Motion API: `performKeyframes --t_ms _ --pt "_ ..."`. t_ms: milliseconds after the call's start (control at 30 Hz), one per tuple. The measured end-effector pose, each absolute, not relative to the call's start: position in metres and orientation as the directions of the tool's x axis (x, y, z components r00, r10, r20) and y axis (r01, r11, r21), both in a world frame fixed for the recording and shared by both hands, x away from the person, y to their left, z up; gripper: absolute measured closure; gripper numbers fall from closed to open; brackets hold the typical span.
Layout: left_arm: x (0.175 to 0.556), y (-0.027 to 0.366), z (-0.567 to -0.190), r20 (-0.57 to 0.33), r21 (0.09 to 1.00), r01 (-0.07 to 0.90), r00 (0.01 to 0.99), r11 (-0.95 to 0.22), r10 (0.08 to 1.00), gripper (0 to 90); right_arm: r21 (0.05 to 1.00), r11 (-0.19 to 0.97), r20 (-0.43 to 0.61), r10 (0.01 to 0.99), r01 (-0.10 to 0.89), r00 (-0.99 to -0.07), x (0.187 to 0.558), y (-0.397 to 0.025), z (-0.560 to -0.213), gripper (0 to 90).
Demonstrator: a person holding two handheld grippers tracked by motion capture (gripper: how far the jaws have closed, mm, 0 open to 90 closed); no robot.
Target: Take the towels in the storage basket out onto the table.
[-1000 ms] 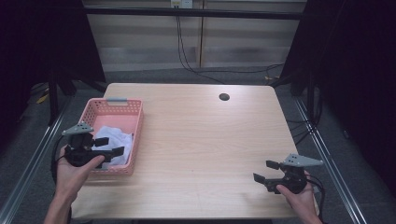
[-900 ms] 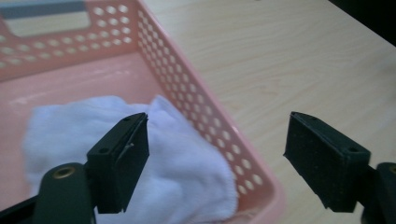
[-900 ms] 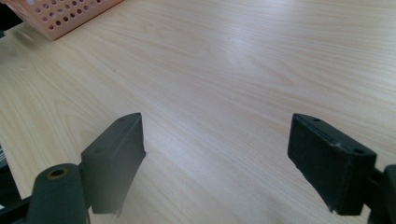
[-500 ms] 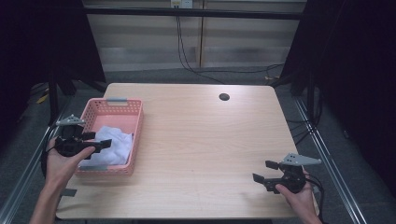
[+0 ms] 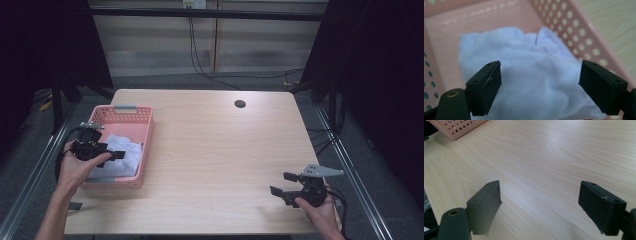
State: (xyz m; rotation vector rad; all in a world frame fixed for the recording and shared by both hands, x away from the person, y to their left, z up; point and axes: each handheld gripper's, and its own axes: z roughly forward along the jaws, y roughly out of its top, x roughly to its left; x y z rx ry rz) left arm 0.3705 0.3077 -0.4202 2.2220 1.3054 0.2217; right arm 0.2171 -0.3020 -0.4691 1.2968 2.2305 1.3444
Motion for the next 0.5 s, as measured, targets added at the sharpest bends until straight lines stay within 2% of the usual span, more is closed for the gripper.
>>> performKeyframes --t_ms 67,100,167,500 --pt "0.374 0.306 -0.424 -0.119 0.516 0.767 0.506 -0.382 0.854 17.7 0.801 0.187 0.233 0.778 0.569 -0.583 0.217 -0.302 -0.469 18.2" --pt "0.375 0.306 -0.425 -0.140 0.515 0.773 0.501 -0.370 0.854 17.7 0.802 0.184 0.233 0.779 0.568 -0.582 0.217 -0.302 -0.469 18.1" --pt "0.378 0.303 -0.429 -0.114 0.479 0.777 0.516 -0.408 0.849 17.6 0.803 0.185 0.231 0.779 0.566 -0.583 0.217 -0.302 -0.469 18.1" --pt "0.385 0.304 -0.439 -0.142 0.455 0.797 0.505 -0.397 0.851 13.4 0.801 0.186 0.237 0.775 0.569 -0.586 0.217 -0.302 -0.469 18.0"
